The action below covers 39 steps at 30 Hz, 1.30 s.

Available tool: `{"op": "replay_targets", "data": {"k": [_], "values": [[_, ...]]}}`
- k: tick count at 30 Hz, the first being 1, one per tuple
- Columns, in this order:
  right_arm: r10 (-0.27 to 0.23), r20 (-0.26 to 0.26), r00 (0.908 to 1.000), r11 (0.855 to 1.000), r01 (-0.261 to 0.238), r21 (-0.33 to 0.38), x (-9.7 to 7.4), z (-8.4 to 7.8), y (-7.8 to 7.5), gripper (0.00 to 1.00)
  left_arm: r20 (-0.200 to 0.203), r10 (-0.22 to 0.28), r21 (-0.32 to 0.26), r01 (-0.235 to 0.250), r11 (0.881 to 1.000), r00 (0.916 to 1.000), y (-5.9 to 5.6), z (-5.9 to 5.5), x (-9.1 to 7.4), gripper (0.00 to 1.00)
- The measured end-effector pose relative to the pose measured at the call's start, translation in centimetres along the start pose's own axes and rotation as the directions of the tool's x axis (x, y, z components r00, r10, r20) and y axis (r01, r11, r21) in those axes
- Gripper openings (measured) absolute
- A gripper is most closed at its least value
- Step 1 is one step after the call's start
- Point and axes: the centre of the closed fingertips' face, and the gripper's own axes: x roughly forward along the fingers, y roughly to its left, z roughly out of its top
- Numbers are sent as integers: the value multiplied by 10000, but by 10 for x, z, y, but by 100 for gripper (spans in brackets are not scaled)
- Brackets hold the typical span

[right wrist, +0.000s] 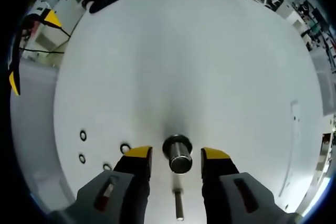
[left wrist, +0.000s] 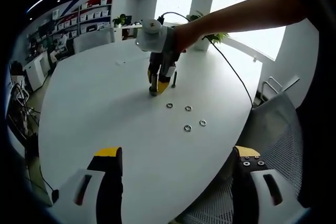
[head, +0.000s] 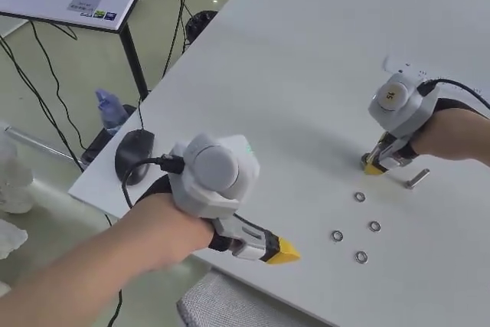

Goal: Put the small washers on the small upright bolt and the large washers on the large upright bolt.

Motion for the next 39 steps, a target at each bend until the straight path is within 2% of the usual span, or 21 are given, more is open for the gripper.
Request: {"op": "replay_targets", "data": {"k": [11,16,22,28,39], "values": [[18,341,9994,9999,-22,110,-16,4,2,45,80,60,23,-61,10000,9999,0,5,0,91],[-50,531,9986,10000,50,0,-24,6,4,45,147,236,-19,-236,9997,9996,3,8,-1,93],[-138,850,9963,9998,149,-126,-37,10,11,46,53,125,82,-125,9999,9999,-3,6,2,93],[-288,885,9957,9991,315,-297,-42,9,15,46,4,66,98,-66,9999,10000,-4,6,4,93],[-196,1237,9921,9993,235,-298,-48,13,29,46,17,94,48,-94,9999,10000,-6,6,1,92]]}}
